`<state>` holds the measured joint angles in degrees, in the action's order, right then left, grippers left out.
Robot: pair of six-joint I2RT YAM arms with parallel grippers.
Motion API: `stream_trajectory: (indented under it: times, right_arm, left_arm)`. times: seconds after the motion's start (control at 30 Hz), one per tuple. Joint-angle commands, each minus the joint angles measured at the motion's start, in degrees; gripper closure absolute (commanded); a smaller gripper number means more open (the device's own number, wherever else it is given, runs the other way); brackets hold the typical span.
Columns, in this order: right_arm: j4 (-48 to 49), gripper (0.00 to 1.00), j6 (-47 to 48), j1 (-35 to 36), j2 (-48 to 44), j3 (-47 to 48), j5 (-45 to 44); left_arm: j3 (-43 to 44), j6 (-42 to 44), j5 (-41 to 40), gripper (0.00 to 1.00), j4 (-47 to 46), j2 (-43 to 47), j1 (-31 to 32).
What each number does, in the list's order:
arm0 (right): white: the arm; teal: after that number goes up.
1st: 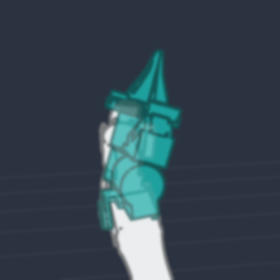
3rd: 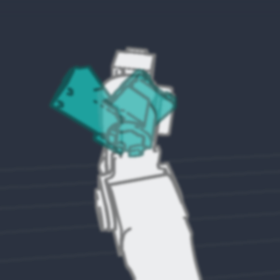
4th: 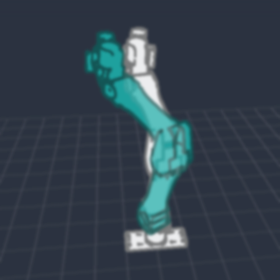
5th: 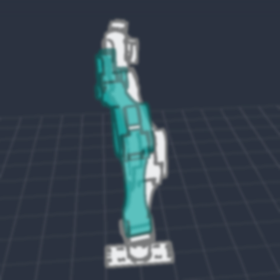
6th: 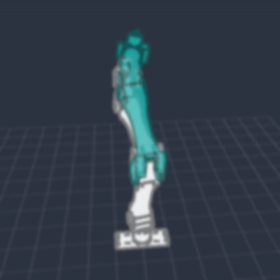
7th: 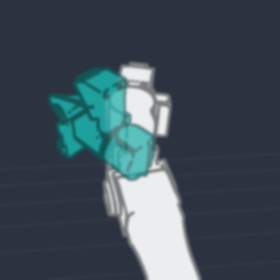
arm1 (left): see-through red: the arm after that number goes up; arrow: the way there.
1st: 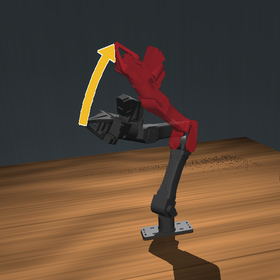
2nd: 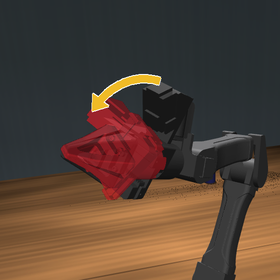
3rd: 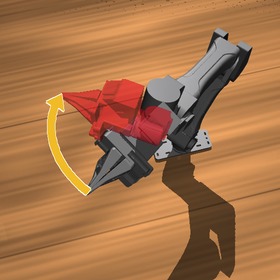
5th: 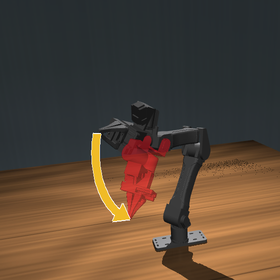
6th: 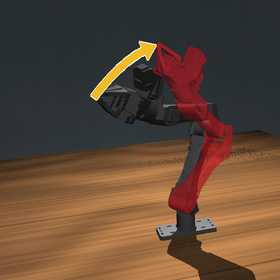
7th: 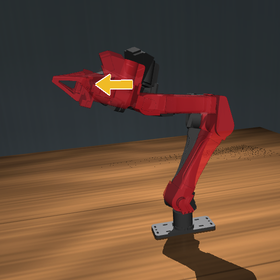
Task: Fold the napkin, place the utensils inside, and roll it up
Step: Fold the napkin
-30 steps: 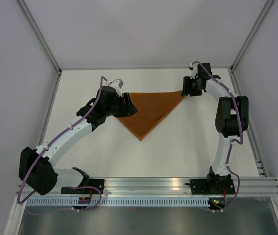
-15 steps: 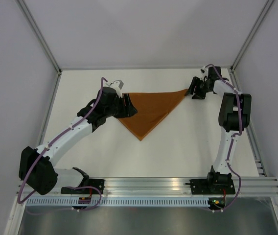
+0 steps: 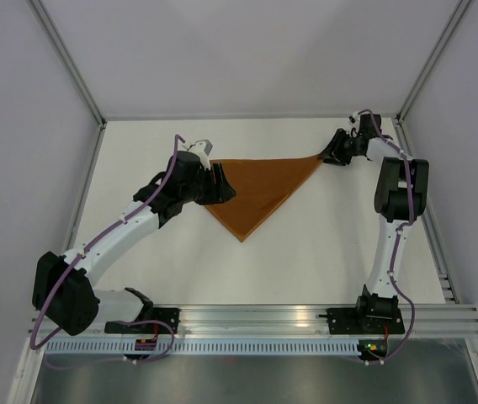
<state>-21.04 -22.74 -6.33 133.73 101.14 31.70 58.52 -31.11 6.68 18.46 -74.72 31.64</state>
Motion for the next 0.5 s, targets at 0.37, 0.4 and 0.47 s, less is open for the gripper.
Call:
stream_trajectory:
  times: [0.37,0.4,0.47]
  right_arm:
    - [7.2,0.93,-1.6,0.4,-7.1,-2.4,1.9]
    - [7.2,0.93,-0.4,0.7,-8.0,-2.8,1.8]
    - [7.2,0.94,3.6,1.8,-10.8,-4.7,1.4]
  left_arm:
    - [-1.8,-1.8,0.0,0.41,-1.8,2.4,0.3]
    - [-1.8,-1.8,-0.3,0.41,-1.9,2.5,0.4]
    - [-1.8,-2.0,-0.4,0.41,-1.9,2.6,0.4]
